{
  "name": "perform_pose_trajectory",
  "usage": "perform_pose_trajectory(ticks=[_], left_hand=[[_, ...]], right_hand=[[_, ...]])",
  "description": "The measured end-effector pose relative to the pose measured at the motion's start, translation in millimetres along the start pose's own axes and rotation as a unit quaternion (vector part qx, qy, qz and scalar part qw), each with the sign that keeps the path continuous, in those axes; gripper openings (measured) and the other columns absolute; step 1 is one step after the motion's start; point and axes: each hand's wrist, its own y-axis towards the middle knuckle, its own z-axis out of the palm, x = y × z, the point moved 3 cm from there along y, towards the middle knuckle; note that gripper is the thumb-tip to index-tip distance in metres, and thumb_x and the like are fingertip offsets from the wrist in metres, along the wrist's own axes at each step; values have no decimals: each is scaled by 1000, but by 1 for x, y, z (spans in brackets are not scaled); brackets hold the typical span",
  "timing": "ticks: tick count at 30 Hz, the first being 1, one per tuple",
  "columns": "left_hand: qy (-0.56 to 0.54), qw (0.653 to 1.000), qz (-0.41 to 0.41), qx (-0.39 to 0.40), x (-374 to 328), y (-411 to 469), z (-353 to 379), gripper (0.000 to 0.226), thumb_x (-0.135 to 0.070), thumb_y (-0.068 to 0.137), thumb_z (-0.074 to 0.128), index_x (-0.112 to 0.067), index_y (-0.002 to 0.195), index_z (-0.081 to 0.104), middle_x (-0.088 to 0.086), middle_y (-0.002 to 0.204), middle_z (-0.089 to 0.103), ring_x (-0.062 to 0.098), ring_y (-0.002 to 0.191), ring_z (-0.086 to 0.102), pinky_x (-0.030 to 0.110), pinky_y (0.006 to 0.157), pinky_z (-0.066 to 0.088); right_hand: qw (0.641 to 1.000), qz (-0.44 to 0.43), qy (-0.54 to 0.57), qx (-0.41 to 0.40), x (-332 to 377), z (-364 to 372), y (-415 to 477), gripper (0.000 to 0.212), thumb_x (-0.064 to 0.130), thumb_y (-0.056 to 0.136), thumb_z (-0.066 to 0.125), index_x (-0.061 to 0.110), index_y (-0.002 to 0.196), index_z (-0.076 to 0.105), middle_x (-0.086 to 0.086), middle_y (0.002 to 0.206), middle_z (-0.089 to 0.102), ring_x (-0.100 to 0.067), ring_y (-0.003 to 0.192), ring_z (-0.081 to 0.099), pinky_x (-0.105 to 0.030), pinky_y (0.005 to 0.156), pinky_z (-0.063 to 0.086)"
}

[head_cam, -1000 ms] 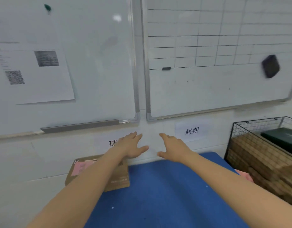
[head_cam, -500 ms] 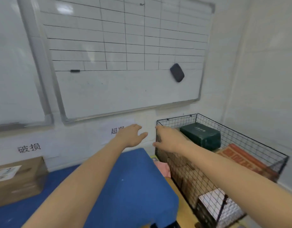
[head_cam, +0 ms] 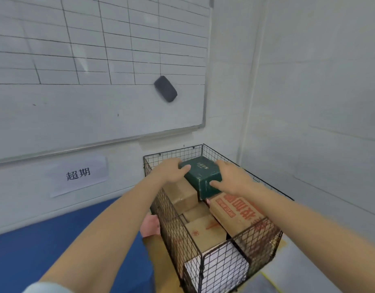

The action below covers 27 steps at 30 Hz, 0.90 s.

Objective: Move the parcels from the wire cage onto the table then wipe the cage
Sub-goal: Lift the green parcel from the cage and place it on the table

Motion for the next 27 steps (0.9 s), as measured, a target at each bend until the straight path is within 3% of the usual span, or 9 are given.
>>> perform_pose_trajectory(ticks=[9, 14, 20, 24, 27], left_hand=[[13, 1000, -6, -11, -27, 128, 46, 68, -56, 95, 37, -19, 150, 21, 3, 155, 28, 25, 140, 30, 45, 113, 29], [43, 998, -29, 21, -27, 173, 67, 68, -53, 96, 38, -15, 151, 20, 5, 155, 26, 25, 140, 30, 41, 114, 27], [27, 995, -87, 48, -9, 205, 99, 66, -51, 95, 41, -13, 148, 27, 9, 153, 31, 27, 138, 34, 42, 112, 32], [63, 988, -124, 67, 2, 218, 125, 69, -50, 96, 40, -12, 150, 21, 8, 160, 3, 26, 145, 16, 40, 117, 21], [57, 983, -159, 77, 10, 226, 138, 70, -51, 96, 39, -13, 151, 18, 9, 160, -2, 26, 146, 12, 40, 117, 20]], right_hand=[[999, 24, 1, 21, -103, 19, 82, 62, 39, 90, 60, 11, 139, 35, -11, 136, 51, -27, 122, 50, -41, 100, 44], [999, 19, 13, 42, -134, 40, 127, 65, 38, 90, 61, 7, 140, 34, -14, 137, 49, -30, 123, 49, -46, 102, 43], [996, -30, 46, 74, -132, 69, 181, 62, 33, 90, 61, 6, 139, 35, -13, 137, 48, -29, 123, 48, -42, 100, 43], [991, -65, 65, 100, -131, 104, 217, 69, 34, 87, 64, 4, 142, 34, -14, 136, 49, -28, 123, 48, -42, 101, 44], [986, -86, 60, 128, -131, 123, 240, 72, 34, 87, 65, 5, 144, 31, -15, 137, 48, -29, 123, 48, -41, 102, 43]])
